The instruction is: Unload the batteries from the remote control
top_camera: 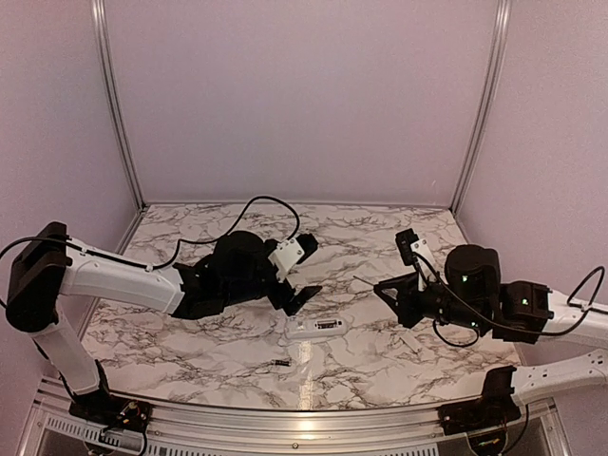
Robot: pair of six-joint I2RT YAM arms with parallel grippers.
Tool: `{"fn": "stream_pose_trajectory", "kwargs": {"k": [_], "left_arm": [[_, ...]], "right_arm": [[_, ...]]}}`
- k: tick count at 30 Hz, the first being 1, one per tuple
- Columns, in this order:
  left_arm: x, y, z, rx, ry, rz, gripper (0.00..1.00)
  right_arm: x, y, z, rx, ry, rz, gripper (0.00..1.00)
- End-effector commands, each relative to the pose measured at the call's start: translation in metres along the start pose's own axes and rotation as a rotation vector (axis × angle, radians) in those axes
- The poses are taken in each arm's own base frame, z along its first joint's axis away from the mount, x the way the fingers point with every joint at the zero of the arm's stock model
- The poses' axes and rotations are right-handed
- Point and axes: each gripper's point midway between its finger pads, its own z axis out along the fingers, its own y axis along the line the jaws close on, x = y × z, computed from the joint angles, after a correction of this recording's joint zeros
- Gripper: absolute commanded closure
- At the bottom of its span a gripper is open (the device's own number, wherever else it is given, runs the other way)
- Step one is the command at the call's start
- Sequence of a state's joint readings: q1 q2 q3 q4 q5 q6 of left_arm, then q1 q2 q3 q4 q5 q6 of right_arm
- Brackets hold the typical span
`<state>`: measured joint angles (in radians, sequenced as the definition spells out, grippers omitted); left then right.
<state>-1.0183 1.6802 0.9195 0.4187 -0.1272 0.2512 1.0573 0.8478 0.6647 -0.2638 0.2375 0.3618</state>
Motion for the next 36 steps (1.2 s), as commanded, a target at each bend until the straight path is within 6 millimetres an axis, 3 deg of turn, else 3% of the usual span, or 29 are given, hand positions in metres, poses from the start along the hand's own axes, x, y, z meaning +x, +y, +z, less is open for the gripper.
{"fn": "stream_pose_trajectory", "kwargs": {"k": [1,4,7,12,18,25,36], "left_arm": [[0.006,-0.026,0.001,0.2,0.101,0.075,0.01],[0.04,-0.053,-0.005,0.373,0.207,0.141,0.01],[0.072,-0.057,-0.001,0.399,0.32,0.178,0.01],[0.098,-0.07,-0.001,0.546,0.428,0.203,0.05],[0.118,-0.056,0.01,0.557,0.536,0.197,0.09],[0.145,-0.063,0.017,0.61,0.62,0.202,0.21],[0.158,-0.07,0.024,0.588,0.607,0.203,0.31]], "right_arm": [[-0.012,0.002,-0.007,-0.018,-0.055,0.021,1.0],[-0.01,0.004,-0.009,-0.033,-0.052,0.014,1.0],[-0.009,0.004,-0.01,-0.038,-0.054,0.007,1.0],[-0.009,0.005,-0.011,-0.047,-0.055,0.002,1.0],[-0.009,0.007,-0.013,-0.063,-0.064,0.005,1.0],[-0.007,0.008,-0.012,-0.071,-0.062,0.0,1.0],[-0.007,0.008,-0.011,-0.071,-0.061,-0.003,1.0]]}}
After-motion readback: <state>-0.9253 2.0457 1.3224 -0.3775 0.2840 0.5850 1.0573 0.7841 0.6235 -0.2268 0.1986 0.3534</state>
